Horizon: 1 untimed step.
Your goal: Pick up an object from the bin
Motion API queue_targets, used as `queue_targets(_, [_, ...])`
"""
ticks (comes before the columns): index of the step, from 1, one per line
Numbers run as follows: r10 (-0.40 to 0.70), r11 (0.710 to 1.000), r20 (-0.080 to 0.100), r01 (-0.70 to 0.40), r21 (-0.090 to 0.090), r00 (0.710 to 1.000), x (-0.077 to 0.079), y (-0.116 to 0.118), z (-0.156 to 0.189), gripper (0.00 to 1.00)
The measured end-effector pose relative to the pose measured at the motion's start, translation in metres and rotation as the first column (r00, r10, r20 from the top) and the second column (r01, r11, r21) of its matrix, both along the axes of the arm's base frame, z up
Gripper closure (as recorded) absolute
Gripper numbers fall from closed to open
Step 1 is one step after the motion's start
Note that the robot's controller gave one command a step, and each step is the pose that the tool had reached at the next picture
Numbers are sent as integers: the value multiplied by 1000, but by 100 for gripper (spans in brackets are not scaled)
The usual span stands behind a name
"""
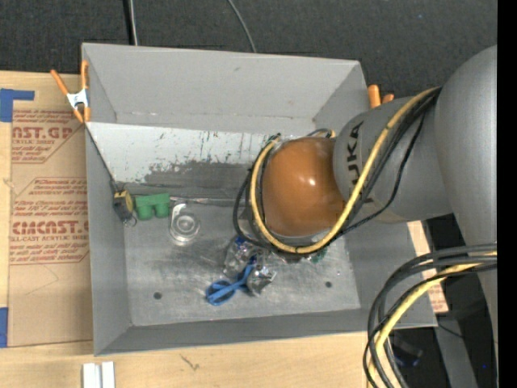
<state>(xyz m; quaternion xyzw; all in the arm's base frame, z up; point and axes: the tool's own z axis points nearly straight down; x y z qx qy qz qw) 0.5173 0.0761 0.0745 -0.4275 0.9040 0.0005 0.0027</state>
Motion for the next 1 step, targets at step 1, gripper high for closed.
queue_targets(1, [-34,999,5,34,-1,999,5,-11,183,100])
